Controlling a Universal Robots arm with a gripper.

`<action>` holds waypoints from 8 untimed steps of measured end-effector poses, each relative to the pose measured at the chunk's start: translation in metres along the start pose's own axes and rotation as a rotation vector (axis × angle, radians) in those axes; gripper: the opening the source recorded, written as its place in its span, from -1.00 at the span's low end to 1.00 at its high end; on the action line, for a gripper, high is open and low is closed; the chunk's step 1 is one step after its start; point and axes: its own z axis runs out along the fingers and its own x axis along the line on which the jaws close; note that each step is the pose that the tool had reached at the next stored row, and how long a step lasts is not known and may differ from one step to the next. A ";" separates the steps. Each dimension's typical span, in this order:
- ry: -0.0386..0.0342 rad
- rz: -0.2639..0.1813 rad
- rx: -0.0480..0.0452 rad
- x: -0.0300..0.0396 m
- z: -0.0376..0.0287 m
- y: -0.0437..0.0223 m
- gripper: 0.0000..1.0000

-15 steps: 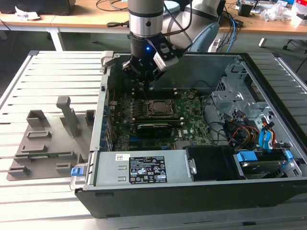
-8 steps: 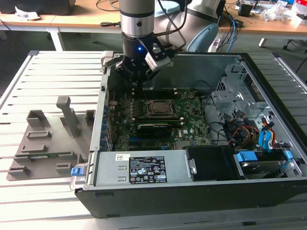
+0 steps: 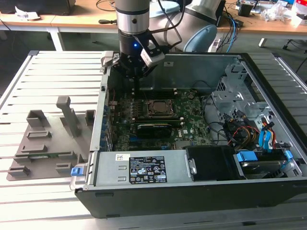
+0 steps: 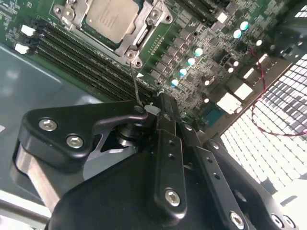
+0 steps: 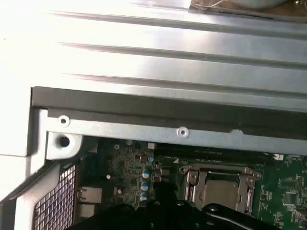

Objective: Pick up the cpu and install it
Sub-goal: 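Install the first cpu locking lever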

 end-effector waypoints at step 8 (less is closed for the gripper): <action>0.0001 0.000 0.0001 -0.0083 0.0044 0.0023 -0.79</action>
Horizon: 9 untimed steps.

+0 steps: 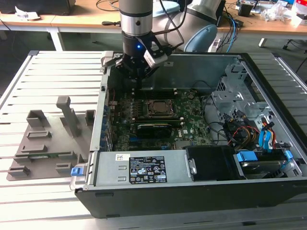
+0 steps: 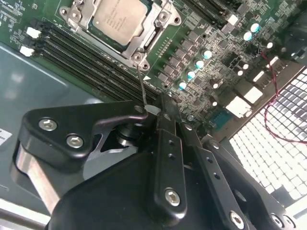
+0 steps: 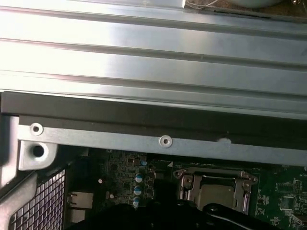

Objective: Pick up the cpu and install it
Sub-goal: 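Install the first cpu locking lever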

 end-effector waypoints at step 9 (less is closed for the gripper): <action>0.0006 0.000 0.0000 -0.0234 0.0007 -0.0019 -0.79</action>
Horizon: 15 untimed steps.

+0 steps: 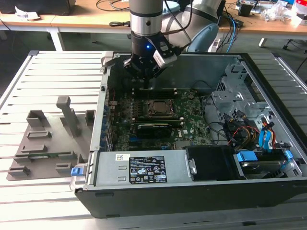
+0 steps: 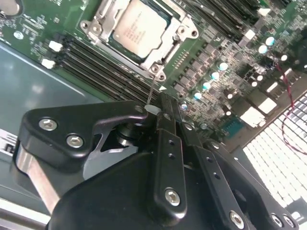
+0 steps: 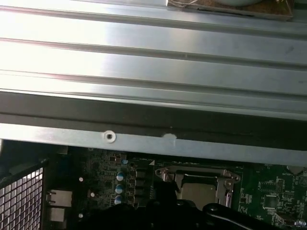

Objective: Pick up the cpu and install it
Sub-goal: 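Install the first cpu locking lever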

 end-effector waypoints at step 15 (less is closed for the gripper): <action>0.0018 0.000 -0.0002 -0.0158 0.0077 -0.0011 -0.79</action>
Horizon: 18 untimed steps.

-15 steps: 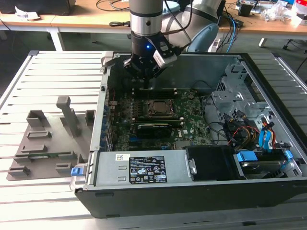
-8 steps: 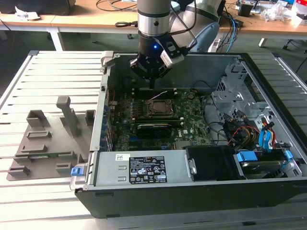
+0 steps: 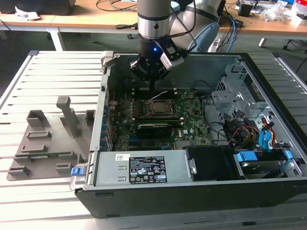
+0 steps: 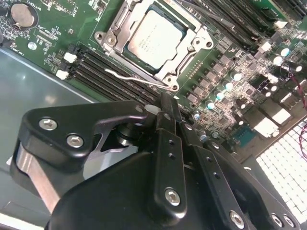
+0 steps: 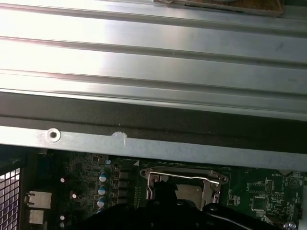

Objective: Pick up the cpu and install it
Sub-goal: 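Install the first cpu locking lever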

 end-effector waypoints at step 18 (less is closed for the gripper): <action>-0.0017 -0.011 -0.0222 -0.0108 0.0341 0.0040 -0.79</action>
